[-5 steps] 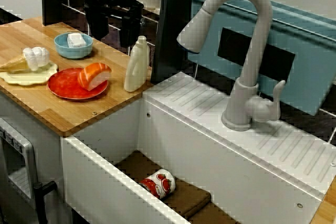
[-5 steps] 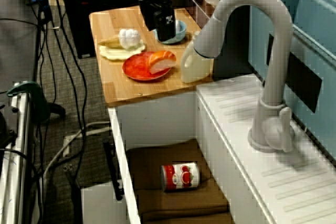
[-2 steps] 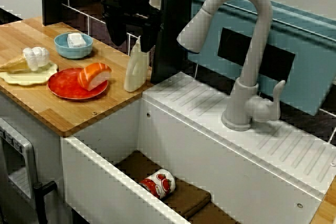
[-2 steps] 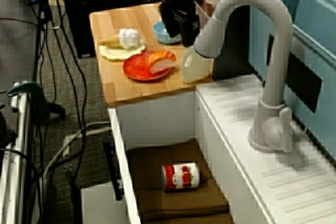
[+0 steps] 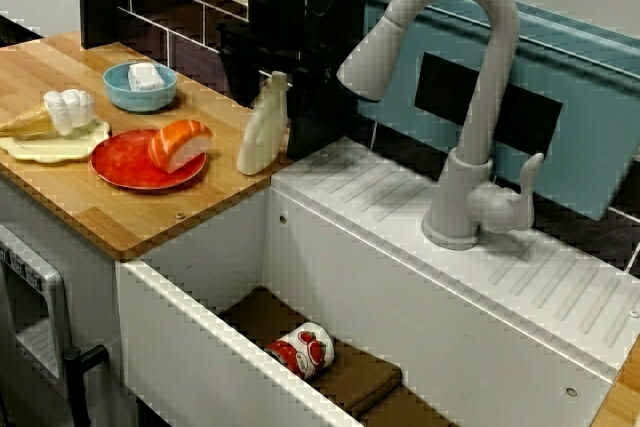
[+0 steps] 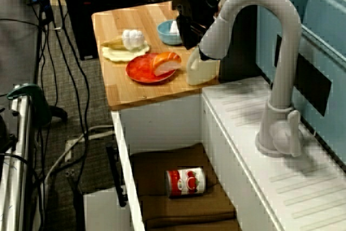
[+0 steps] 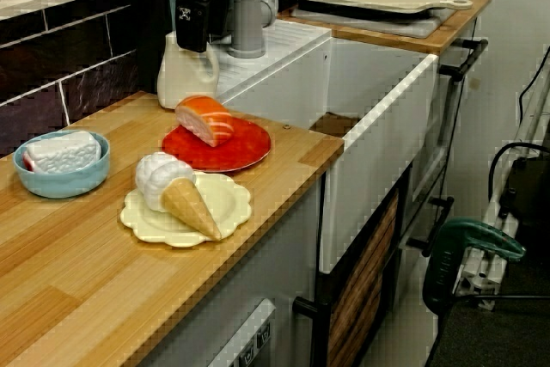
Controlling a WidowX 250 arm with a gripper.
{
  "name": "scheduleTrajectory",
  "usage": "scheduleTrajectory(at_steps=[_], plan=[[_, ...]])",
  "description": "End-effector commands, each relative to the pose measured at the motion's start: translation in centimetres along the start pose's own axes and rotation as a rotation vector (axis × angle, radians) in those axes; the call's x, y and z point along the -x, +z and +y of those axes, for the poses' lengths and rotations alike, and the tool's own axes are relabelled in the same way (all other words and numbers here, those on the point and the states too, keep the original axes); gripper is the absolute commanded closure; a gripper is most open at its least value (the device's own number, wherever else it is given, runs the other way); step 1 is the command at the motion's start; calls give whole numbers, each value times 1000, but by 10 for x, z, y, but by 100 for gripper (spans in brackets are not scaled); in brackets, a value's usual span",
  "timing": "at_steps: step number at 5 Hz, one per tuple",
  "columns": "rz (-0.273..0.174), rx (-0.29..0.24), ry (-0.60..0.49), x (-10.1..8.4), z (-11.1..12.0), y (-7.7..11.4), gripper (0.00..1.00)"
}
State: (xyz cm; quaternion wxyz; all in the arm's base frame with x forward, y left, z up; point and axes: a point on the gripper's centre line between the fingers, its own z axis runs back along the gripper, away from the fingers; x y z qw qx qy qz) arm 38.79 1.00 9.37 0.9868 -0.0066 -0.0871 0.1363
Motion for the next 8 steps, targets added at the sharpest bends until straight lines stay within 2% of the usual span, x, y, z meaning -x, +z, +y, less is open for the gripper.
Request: scheduleTrajectory(at_steps=[1, 2, 4, 5, 8], plan=[[-28, -17, -22, -15, -4, 1, 0], [-47, -30, -4, -10, 2, -6, 100], [-30, -19, -18, -2, 14, 4, 100], [7, 7, -17, 3, 25, 14, 100], [12, 107, -17, 18, 68, 59, 100]])
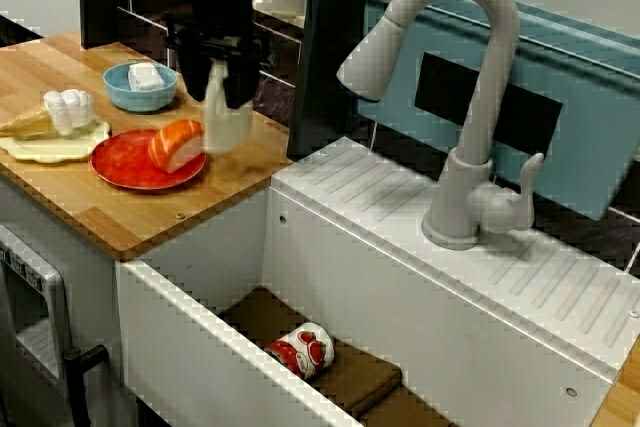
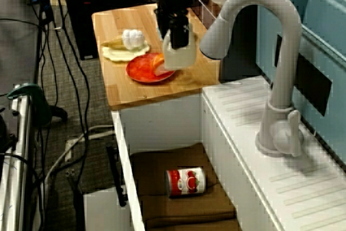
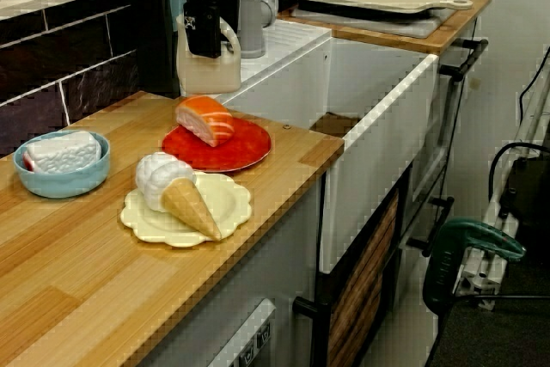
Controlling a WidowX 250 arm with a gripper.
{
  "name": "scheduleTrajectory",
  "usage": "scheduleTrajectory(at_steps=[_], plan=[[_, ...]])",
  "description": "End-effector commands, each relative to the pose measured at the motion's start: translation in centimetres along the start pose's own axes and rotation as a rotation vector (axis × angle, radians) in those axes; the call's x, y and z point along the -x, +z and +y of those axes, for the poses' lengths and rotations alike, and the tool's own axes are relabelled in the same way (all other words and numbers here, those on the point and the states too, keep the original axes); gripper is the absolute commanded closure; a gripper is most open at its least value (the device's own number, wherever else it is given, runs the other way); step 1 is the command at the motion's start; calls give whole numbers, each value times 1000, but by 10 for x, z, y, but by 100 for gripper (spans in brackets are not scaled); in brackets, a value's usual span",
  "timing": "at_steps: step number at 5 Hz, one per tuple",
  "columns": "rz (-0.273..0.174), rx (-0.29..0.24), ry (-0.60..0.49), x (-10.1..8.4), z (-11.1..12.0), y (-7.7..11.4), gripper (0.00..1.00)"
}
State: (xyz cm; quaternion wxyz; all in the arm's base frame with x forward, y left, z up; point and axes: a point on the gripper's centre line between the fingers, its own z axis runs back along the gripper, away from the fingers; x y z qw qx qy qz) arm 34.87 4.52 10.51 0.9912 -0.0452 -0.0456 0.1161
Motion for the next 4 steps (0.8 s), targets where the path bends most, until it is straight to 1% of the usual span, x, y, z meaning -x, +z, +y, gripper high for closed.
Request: scheduleTrajectory(at_steps=[1, 2, 3, 4], plan=[[-100, 37, 19, -1, 37, 54, 100], [-118, 21, 30, -4, 57, 58, 100], [-150, 14, 46, -7, 80, 64, 100], [-147, -11, 49, -13, 103, 63, 100]])
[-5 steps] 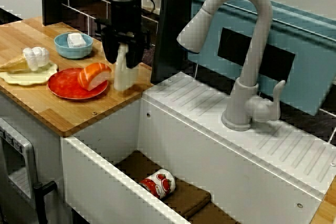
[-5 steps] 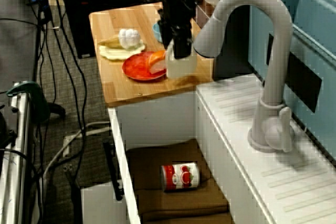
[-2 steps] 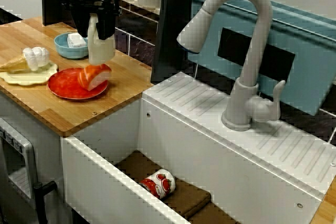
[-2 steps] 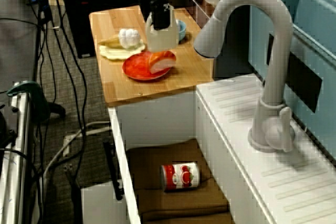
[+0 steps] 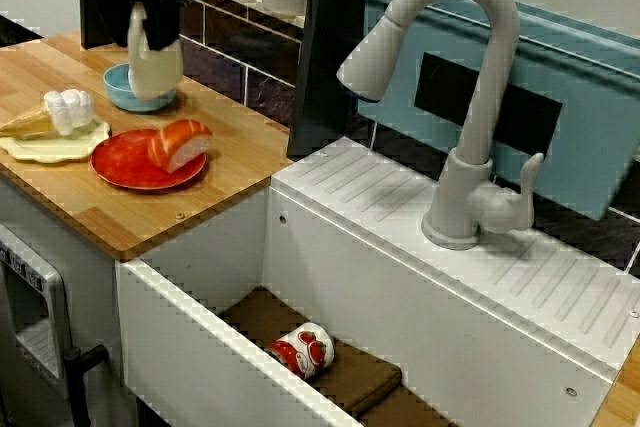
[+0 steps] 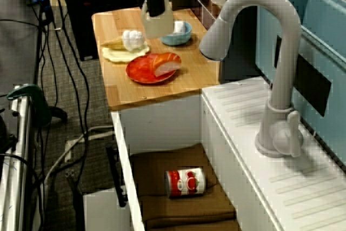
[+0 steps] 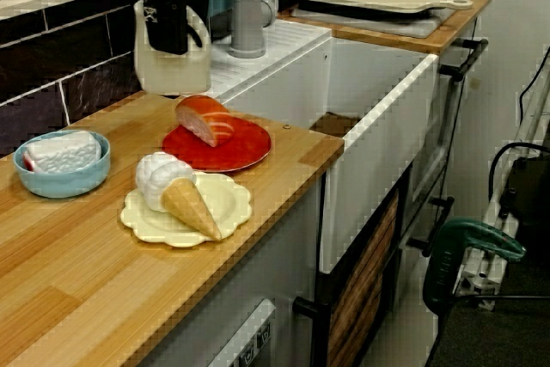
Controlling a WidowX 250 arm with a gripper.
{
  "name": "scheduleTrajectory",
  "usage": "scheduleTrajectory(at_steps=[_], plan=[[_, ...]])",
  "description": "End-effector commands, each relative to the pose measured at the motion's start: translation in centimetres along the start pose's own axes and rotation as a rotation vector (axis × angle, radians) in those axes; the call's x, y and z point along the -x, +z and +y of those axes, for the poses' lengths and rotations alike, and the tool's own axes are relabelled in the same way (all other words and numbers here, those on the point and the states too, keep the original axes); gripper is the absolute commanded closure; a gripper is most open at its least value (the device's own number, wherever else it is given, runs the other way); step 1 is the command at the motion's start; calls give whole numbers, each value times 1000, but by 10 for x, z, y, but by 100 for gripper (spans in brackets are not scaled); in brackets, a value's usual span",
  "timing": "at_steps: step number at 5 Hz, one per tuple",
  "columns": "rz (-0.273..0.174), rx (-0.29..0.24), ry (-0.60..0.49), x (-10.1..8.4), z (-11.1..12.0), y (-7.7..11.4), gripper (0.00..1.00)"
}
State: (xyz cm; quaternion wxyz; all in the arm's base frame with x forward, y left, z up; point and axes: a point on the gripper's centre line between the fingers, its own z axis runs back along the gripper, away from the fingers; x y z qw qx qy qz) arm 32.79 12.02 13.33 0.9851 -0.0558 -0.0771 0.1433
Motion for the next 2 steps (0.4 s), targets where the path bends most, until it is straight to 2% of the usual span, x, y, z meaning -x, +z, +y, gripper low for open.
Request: scheduleTrajectory(at_steps=[1, 2], plan=[[-103, -52, -8, -21, 44, 29, 100], [-117, -65, -37, -26, 60, 25, 100]])
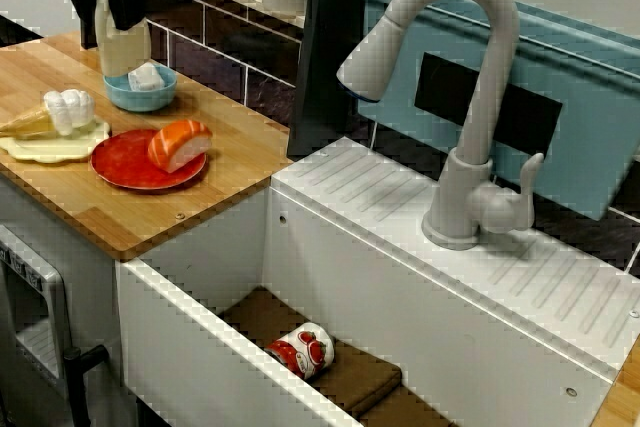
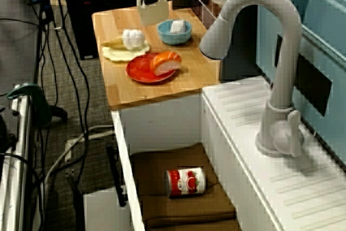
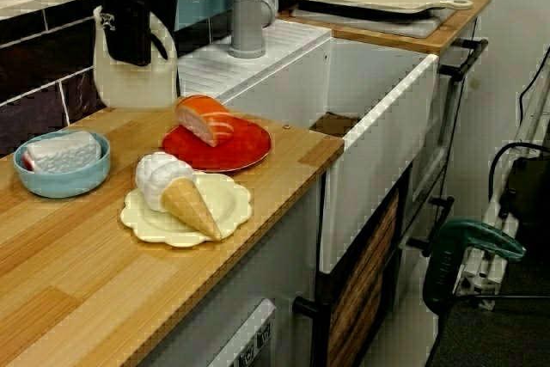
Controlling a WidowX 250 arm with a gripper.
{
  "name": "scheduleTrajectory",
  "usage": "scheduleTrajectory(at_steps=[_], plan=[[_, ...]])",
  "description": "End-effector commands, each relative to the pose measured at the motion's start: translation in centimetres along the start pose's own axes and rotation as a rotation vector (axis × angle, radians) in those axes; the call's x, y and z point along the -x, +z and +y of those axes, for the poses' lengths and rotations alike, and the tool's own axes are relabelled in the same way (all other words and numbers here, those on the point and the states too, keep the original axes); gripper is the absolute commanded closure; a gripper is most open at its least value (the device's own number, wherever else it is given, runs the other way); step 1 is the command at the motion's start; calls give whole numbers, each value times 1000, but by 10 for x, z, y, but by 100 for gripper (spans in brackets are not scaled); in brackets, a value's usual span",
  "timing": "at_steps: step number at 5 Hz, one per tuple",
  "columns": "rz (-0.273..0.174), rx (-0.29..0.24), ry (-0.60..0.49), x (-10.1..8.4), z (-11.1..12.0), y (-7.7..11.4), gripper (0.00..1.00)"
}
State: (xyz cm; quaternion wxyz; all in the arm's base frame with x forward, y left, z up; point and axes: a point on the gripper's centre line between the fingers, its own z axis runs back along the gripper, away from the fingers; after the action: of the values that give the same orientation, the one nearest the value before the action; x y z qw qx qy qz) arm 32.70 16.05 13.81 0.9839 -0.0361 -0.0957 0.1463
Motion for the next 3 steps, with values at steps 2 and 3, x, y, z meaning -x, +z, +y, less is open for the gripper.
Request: scheduleTrajectory(at_steps=[2, 3], plan=[[-91, -54, -56, -21, 48, -2, 100], [-98, -53, -39, -25, 59, -2, 100]])
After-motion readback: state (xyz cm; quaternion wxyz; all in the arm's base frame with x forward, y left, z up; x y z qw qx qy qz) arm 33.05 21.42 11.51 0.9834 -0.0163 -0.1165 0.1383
